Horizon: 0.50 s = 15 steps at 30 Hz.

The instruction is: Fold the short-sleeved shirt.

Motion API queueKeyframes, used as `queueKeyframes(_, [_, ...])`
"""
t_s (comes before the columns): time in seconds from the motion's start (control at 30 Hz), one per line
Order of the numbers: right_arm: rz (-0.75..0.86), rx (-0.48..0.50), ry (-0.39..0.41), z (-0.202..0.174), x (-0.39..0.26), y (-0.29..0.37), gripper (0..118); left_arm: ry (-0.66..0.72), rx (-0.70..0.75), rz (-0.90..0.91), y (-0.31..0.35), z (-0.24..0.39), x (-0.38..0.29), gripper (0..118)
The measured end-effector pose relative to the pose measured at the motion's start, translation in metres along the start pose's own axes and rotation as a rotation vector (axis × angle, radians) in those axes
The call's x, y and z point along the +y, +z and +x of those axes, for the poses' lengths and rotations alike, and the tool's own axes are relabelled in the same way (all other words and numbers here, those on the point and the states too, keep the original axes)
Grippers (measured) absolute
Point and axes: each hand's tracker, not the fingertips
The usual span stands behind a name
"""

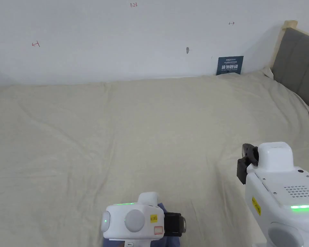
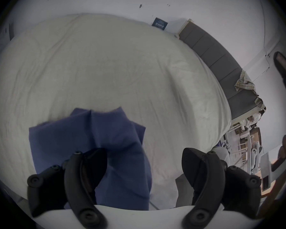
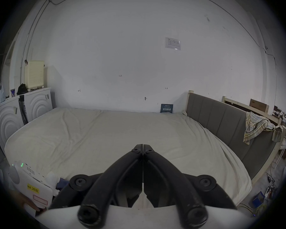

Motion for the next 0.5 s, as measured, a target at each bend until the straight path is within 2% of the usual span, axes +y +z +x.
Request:
queueKeyframes(0.17, [0.013,-0.003,-0.009,0.003,0.005,0.004,0,-0.076,0.003,0.215,0.058,0.005,0.004,95])
queueKeyframes(0.23, [0.022,-0.004,-0.009,0.003,0.007,0.004,0,-0.105,0.009,0.351,0.086,0.003,0.004,85])
queueKeyframes(0.27, [0.024,-0.003,-0.009,0.003,0.007,0.005,0,-0.122,0.031,0.404,0.098,0.001,0.003,76])
queueKeyframes(0.3, [0.027,-0.002,-0.012,0.003,0.008,0.005,0,-0.137,0.056,0.444,0.107,0.000,0.003,60])
queueKeyframes(0.33, [0.029,-0.002,-0.015,0.002,0.008,0.005,0,-0.160,0.085,0.488,0.114,-0.002,0.001,40])
queueKeyframes(0.37, [0.030,0.000,-0.018,0.002,0.009,0.005,0,-0.173,0.110,0.531,0.119,-0.005,-0.002,11])
queueKeyframes(0.4, [0.031,0.000,-0.020,0.002,0.009,0.005,0,-0.184,0.115,0.547,0.121,-0.009,-0.002,0])
queueKeyframes(0.5, [0.030,0.005,-0.023,0.000,0.009,0.006,0,-0.160,0.132,0.548,0.119,-0.021,-0.009,0])
